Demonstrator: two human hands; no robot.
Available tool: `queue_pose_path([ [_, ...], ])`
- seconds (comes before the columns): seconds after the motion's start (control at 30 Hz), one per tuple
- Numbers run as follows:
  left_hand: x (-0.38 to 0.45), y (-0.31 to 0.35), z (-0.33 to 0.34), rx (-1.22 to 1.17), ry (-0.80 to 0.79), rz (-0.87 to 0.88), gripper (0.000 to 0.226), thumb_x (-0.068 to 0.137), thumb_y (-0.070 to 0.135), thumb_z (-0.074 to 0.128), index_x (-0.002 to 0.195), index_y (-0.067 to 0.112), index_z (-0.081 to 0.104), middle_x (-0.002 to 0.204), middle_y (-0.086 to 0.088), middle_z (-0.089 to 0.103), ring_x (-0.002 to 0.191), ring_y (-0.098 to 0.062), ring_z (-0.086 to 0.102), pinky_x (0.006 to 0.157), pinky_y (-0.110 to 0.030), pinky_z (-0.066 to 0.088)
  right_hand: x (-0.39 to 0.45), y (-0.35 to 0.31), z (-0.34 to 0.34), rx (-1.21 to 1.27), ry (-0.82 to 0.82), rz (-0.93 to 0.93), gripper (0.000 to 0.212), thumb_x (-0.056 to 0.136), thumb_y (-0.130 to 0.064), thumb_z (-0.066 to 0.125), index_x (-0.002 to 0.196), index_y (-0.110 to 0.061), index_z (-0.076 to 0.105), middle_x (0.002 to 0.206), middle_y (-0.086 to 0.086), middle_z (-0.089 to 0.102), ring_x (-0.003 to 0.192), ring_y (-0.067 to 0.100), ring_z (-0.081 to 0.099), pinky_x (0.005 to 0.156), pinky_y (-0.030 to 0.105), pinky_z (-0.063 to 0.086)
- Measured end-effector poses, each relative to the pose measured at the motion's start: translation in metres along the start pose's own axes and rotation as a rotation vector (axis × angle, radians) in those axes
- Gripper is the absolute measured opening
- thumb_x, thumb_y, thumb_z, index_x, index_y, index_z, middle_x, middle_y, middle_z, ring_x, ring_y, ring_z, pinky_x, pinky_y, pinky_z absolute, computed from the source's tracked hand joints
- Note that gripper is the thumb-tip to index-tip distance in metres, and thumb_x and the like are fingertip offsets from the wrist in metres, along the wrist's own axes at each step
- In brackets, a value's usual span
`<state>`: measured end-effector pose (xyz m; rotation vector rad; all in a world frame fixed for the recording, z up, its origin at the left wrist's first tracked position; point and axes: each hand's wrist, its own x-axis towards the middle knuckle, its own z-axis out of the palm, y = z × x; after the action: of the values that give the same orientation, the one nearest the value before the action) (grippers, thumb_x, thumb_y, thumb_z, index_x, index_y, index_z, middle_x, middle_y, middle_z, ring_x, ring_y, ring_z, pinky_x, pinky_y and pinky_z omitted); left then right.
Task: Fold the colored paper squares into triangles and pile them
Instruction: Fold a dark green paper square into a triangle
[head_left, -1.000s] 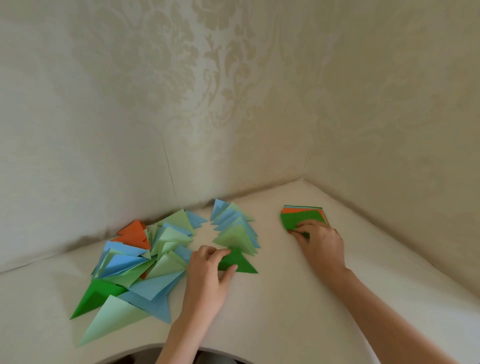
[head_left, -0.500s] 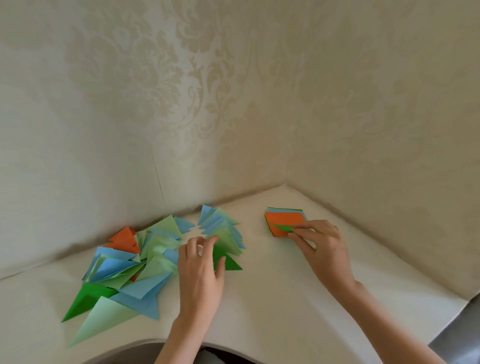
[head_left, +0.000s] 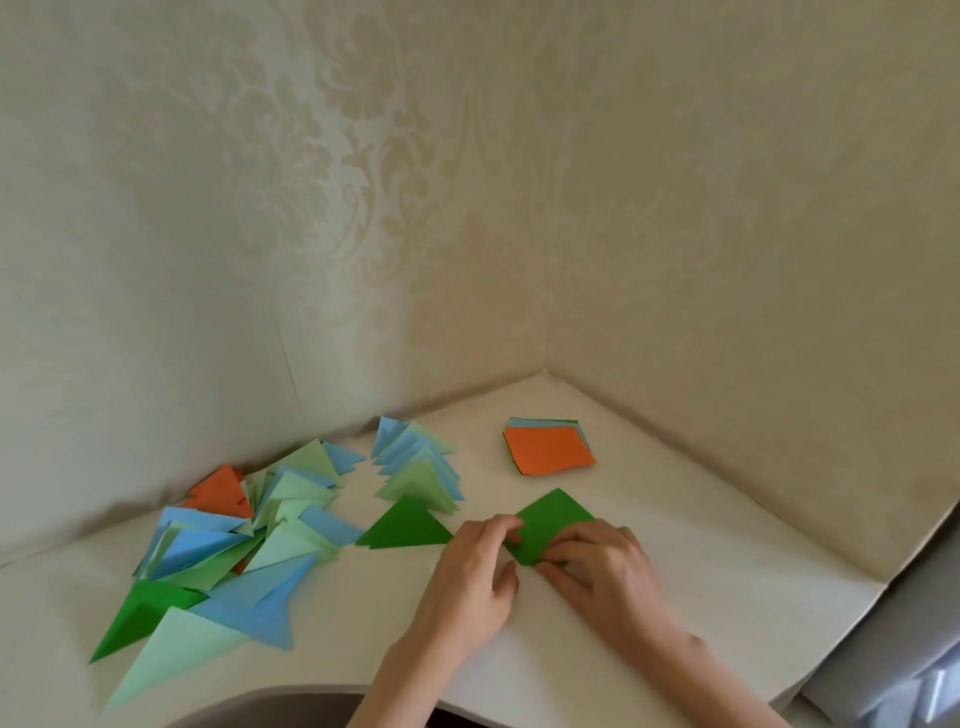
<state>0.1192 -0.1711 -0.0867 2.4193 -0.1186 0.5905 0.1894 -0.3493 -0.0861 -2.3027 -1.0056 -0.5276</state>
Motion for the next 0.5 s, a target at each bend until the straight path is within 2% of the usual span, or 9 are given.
queue_pose_path([
  [0.1,0.003,-0.002,0.000,-0.006,-0.013,0.003,0.035,0.083,0.023,0.060,0.118,0.023,0.056,0.104,0.011,0.057,0.102,-0.005,0.052,0.089,-0.020,0.043,0.002,0.002,-0.001,0.093,-0.080,0.092,0.022,0.079,-0.052,0.061,0.085,-0.034,0.073,0.089,-0.023,0.062,0.086,-0.003,0.054,0.074,0.019,0.044],
  [0.2,0.008,-0.003,0.004,-0.006,0.015,0.007,0.034,0.083,0.035,0.061,0.114,0.024,0.058,0.099,0.015,0.058,0.097,-0.005,0.051,0.085,-0.021,0.044,0.008,0.000,-0.005,0.190,-0.116,0.167,0.019,0.079,-0.044,0.071,0.094,-0.034,0.072,0.090,-0.023,0.061,0.089,-0.003,0.055,0.075,0.010,0.041],
  [0.37,0.016,0.001,0.013,0.044,0.095,-0.004,0.026,0.083,0.031,0.064,0.107,0.022,0.061,0.090,0.013,0.058,0.085,-0.012,0.050,0.075,-0.031,0.047,0.013,-0.004,-0.007,0.261,-0.126,0.262,0.029,0.081,-0.035,0.073,0.109,-0.030,0.065,0.093,-0.018,0.061,0.093,-0.003,0.052,0.072,0.006,0.040],
  [0.5,0.018,0.001,0.020,0.088,0.115,-0.023,0.027,0.078,0.026,0.067,0.103,0.025,0.060,0.087,0.014,0.056,0.080,-0.013,0.048,0.068,-0.034,0.047,0.012,-0.005,-0.004,0.250,-0.120,0.301,0.033,0.078,-0.032,0.075,0.109,-0.028,0.065,0.090,-0.018,0.059,0.087,0.001,0.054,0.072,0.011,0.043],
])
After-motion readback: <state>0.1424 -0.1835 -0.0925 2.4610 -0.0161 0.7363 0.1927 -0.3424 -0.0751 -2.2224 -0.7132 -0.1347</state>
